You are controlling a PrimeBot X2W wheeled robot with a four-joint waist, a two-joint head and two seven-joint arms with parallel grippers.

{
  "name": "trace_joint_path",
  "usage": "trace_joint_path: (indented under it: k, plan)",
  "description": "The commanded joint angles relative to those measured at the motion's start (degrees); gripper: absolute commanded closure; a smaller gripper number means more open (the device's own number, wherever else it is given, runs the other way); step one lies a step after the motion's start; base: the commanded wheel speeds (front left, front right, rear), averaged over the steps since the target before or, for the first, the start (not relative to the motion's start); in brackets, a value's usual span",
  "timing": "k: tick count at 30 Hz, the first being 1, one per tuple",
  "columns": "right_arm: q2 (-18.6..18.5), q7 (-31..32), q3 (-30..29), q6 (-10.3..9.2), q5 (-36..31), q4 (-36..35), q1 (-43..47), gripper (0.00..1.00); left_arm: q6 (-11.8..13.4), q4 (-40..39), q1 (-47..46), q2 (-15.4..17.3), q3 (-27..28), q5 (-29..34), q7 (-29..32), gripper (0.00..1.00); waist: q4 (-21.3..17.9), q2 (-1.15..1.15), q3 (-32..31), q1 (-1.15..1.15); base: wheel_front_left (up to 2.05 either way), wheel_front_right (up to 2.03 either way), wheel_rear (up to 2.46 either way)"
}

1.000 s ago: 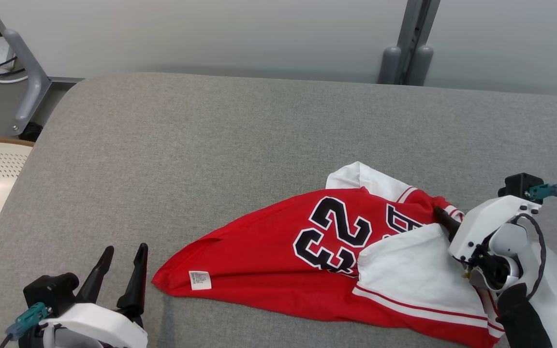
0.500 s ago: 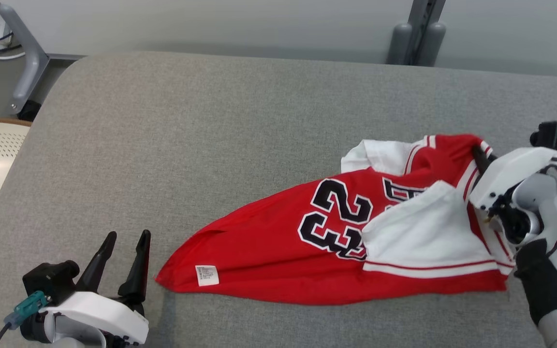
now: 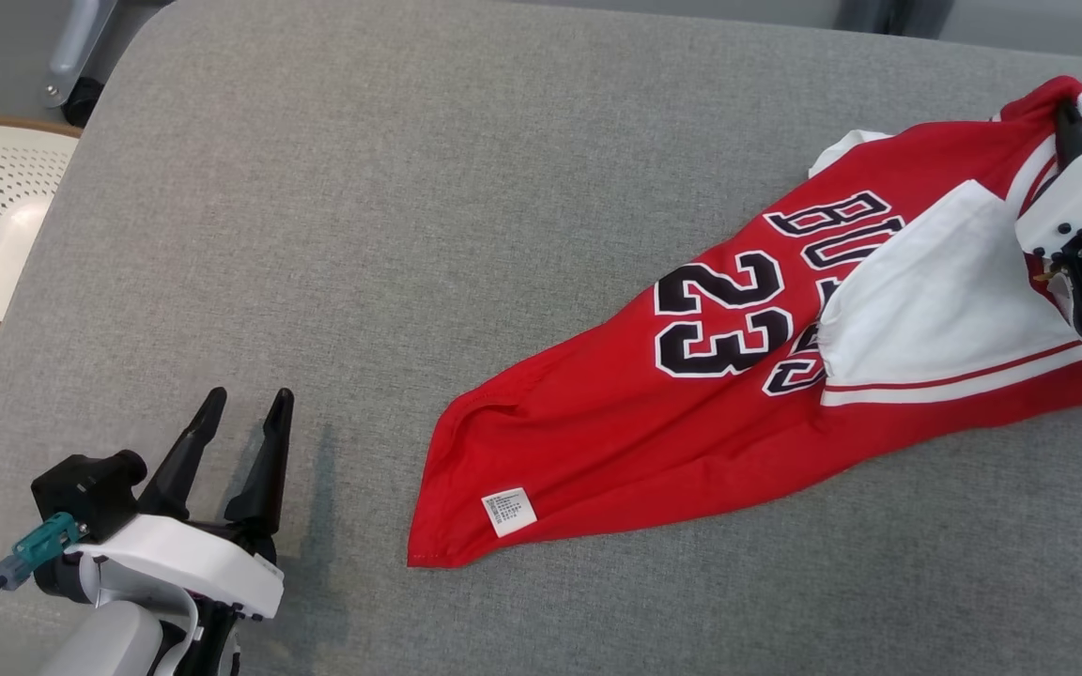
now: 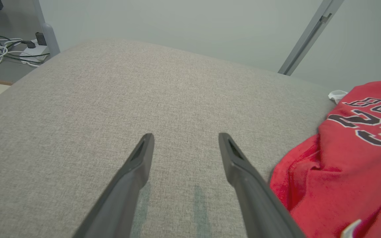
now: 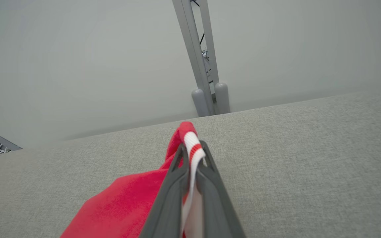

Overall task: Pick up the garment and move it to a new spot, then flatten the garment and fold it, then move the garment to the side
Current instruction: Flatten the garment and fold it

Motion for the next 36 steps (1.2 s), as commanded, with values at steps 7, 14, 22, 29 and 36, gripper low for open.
trace_joint_path:
  k: [7,14,22,29,36]
  plan:
    - [0.59,-4.66,-2.56,0.01,-3.42,5.18,-0.83,0.03,-0.72,1.70,-0.19,-0.68,0.27,0.76,-0.30,0.00,-0.29,0.00,-1.19,0.00,0.00,0.00,0.00]
    - [3.25,-8.70,-0.21,0.01,-2.38,5.08,1.56,0.00,0.20,2.15,1.43,-1.23,0.16,1.13,-0.28,0.00,-3.49,0.00,-5.65,0.00,0.00,0.00,0.00]
    - [5.48,-9.62,6.94,0.01,0.21,2.32,6.82,0.00,1.65,1.12,3.46,-1.33,-0.07,1.07,0.02,0.00,-6.06,0.00,-9.07,0.00,0.00,0.00,0.00]
    - [5.78,-4.48,14.57,0.01,4.14,0.76,8.35,0.00,1.81,-0.30,2.84,-0.96,-0.43,1.04,0.88,0.00,-5.25,0.00,-7.86,0.00,0.00,0.00,0.00]
    - [4.36,1.65,18.88,0.01,6.39,2.41,5.61,0.00,1.25,0.40,2.08,-1.46,-0.68,0.60,0.96,0.00,-2.73,0.00,-6.62,0.00,0.00,0.00,0.00]
